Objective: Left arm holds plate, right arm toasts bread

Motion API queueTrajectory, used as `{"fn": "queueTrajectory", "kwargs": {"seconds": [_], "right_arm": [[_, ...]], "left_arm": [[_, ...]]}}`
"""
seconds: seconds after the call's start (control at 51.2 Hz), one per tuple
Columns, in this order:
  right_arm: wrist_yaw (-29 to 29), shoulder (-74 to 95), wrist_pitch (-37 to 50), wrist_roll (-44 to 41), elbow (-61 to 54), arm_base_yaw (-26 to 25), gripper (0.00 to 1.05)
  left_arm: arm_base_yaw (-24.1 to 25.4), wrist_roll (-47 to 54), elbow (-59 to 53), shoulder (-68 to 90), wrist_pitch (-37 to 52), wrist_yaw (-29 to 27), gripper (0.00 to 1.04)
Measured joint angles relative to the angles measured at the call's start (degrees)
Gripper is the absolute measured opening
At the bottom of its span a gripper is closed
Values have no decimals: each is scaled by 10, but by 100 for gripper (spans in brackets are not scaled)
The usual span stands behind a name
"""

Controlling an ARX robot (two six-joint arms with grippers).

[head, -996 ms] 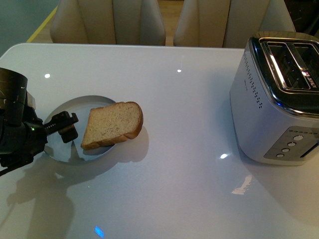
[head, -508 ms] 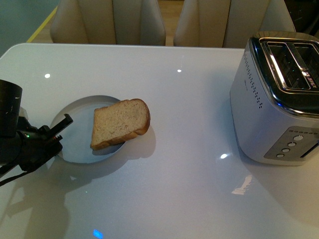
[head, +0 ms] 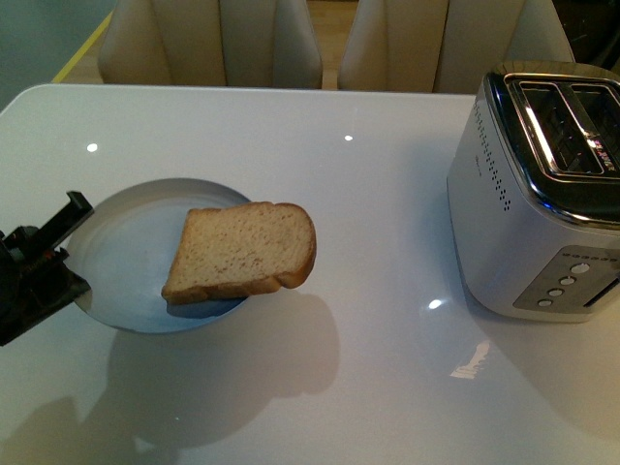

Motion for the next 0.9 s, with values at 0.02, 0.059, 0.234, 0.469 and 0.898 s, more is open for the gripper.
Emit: {"fn": "queueTrajectory", "kwargs": {"seconds": [0.02, 0.059, 0.234, 0.469, 0.898], "right_arm": [[0, 0, 0, 0, 0, 0, 96], [0, 0, 0, 0, 0, 0, 96], [0, 0, 0, 0, 0, 0, 96], [0, 0, 0, 0, 0, 0, 96], [0, 0, 0, 0, 0, 0, 96]], "left_arm": [[-3, -2, 0, -15, -10, 2, 3], [-10, -5, 0, -37, -23, 5, 3], [-47, -26, 22, -131, -87, 12, 3], [-125, -65, 87, -211, -191, -13, 3], [-240, -117, 148, -255, -284, -43, 3]]}}
